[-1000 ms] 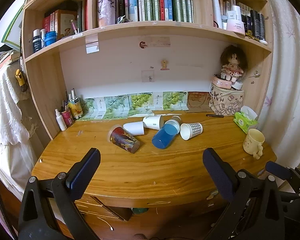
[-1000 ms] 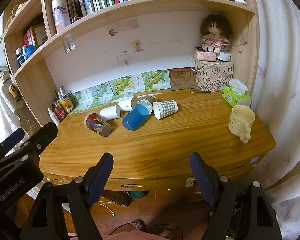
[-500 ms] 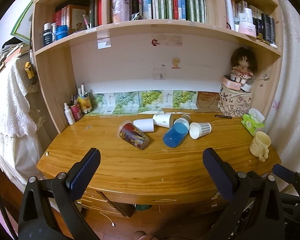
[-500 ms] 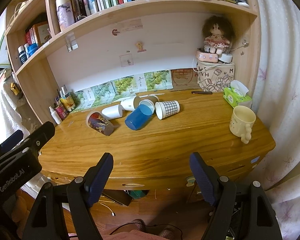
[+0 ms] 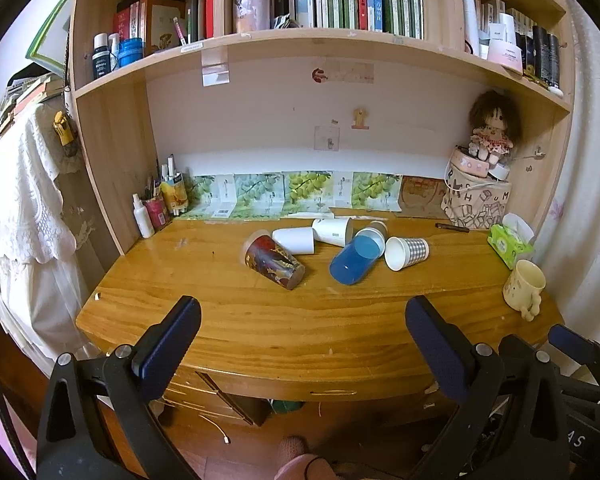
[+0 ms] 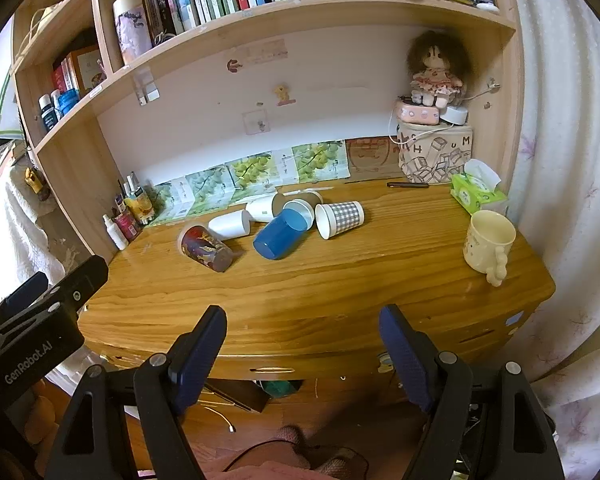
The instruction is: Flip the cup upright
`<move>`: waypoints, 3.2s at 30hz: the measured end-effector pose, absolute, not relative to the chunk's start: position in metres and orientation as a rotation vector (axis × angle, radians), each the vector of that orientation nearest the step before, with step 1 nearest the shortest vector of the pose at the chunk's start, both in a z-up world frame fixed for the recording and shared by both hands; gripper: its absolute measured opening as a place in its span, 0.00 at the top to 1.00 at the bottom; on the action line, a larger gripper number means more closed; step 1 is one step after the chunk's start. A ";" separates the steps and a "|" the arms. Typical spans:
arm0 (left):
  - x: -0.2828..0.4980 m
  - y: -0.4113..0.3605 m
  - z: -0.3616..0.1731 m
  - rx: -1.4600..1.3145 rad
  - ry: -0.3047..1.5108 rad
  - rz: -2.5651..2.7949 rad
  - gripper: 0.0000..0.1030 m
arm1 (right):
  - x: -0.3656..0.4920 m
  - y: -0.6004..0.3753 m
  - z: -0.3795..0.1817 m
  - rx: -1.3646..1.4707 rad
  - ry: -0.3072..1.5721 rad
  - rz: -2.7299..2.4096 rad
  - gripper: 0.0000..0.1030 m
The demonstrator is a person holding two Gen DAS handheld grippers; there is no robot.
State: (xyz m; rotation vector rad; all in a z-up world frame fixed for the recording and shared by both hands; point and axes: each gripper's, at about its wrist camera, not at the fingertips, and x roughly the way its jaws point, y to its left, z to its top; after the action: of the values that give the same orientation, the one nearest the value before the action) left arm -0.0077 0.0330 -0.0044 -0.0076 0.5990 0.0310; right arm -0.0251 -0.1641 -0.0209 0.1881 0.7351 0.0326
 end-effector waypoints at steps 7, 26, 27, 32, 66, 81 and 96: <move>0.002 0.033 -0.011 -0.010 0.638 0.009 0.01 | -0.022 -0.163 -0.024 0.188 0.749 0.027 0.23; 0.079 0.027 -0.015 0.048 0.705 -0.097 0.01 | 0.033 -0.161 -0.032 0.209 0.766 -0.010 0.23; 0.085 0.027 -0.015 0.047 0.711 -0.102 0.01 | 0.039 -0.160 -0.032 0.208 0.766 -0.010 0.23; 0.115 0.022 -0.020 0.043 0.750 -0.121 0.01 | 0.065 -0.162 -0.032 0.196 0.762 -0.006 0.23; 0.265 0.007 -0.040 -0.018 0.844 -0.174 0.01 | 0.229 -0.167 -0.028 -0.223 0.745 0.057 0.23; 0.300 0.006 -0.066 -0.017 0.903 -0.173 0.01 | 0.286 -0.154 -0.050 -0.606 0.748 0.286 0.23; 0.327 0.002 -0.089 -0.010 0.934 -0.205 0.01 | 0.329 -0.142 -0.095 -1.030 0.722 0.548 0.23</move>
State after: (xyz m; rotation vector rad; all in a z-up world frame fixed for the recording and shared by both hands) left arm 0.3272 0.0017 -0.0887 -0.0102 0.9335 -0.2053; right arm 0.3286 -0.1417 -0.0953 -1.0303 0.7224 0.5479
